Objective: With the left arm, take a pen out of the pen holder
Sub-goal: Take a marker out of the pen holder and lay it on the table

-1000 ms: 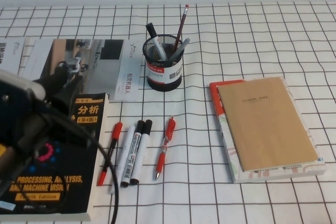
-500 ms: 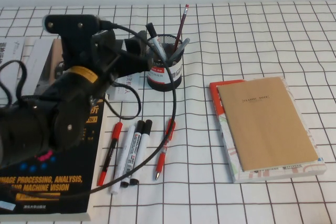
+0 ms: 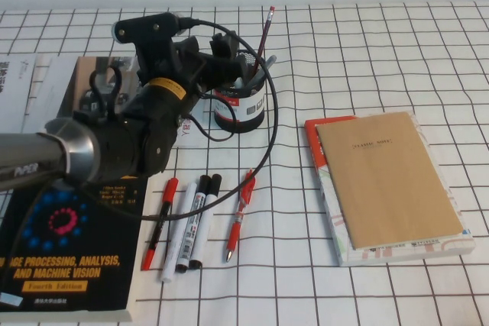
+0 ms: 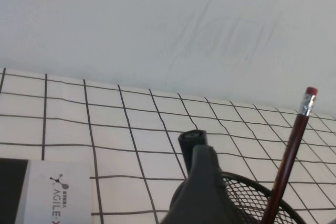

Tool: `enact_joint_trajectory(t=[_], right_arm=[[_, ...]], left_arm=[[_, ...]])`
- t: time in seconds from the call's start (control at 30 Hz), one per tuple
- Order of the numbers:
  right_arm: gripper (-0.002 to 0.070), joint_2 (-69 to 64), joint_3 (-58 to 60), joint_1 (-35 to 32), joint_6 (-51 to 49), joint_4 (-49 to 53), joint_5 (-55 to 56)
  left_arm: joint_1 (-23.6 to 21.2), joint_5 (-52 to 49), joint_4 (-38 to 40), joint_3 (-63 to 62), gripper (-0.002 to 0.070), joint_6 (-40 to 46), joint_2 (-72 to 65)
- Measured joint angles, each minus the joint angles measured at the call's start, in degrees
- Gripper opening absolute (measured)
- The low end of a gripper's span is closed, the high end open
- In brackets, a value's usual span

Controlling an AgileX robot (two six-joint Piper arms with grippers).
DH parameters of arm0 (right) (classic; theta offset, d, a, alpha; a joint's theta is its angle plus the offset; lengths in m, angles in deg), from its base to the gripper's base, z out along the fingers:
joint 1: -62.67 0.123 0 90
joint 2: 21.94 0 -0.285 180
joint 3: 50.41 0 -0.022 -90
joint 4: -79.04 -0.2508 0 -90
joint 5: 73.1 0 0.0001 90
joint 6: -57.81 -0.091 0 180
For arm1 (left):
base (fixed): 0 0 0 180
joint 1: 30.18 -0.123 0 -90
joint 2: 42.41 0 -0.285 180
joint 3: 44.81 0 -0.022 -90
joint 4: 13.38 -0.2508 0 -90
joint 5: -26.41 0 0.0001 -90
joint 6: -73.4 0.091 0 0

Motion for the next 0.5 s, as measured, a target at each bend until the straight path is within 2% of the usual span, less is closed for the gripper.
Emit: enact_joint_trajectory(t=[0.5], right_arm=[[-0.0017,0.0,0.0,0.0,0.0,0.0,0.0]], left_arm=[[-2.94,1.34,-4.65,-8.12,0.0475,-4.31,-9.17]])
